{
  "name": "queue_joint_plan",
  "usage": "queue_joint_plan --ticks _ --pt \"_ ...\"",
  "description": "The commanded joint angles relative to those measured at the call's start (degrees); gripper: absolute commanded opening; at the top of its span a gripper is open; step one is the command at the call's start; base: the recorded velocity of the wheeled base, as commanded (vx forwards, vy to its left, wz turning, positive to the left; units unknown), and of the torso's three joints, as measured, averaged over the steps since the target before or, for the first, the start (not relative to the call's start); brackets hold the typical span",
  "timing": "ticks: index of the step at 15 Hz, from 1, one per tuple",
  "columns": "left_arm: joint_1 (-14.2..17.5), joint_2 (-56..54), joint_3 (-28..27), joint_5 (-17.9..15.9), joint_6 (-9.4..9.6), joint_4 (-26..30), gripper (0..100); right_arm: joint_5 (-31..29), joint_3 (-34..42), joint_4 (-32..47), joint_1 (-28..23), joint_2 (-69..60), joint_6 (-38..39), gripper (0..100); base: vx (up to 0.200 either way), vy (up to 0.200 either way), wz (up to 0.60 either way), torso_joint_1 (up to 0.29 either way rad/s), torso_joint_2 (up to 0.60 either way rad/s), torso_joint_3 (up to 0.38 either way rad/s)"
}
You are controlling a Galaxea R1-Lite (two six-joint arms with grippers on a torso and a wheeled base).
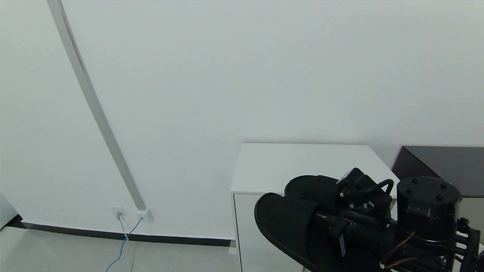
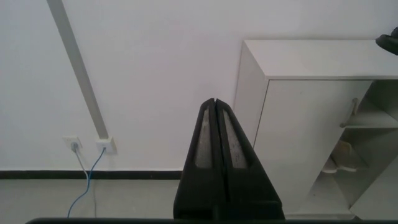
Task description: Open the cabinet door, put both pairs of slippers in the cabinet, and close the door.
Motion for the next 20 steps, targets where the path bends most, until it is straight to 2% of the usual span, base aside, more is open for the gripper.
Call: queue_joint_plan --ticks 1,12,18,20 --pt "0.06 0.05 0.01 -0.01 0.0 -0.01 0 -0.01 0.08 0.09 0.02 0.3 0.03 0 0.0 -0.2 0.0 0.012 0.01 0.002" --pt "0.06 0.05 0.01 -0.01 -0.09 -0.09 0 0.07 0.43 0.0 -0.07 0.74 0.03 0 0.0 -0.2 0.0 0.003 0.0 0.002" --pt "0.06 0.05 0.01 -0.01 -0.09 -0.01 0 0.07 1.04 0.0 0.02 0.65 -0.76 0 0.0 0.0 0.0 0.0 0.0 0.0" --pt "0.06 0.05 0.01 -0.01 -0.09 -0.01 0 0.07 1.66 -0.18 0.02 1.0 -2.34 0 0.0 0.0 -0.6 0.002 0.0 0.007"
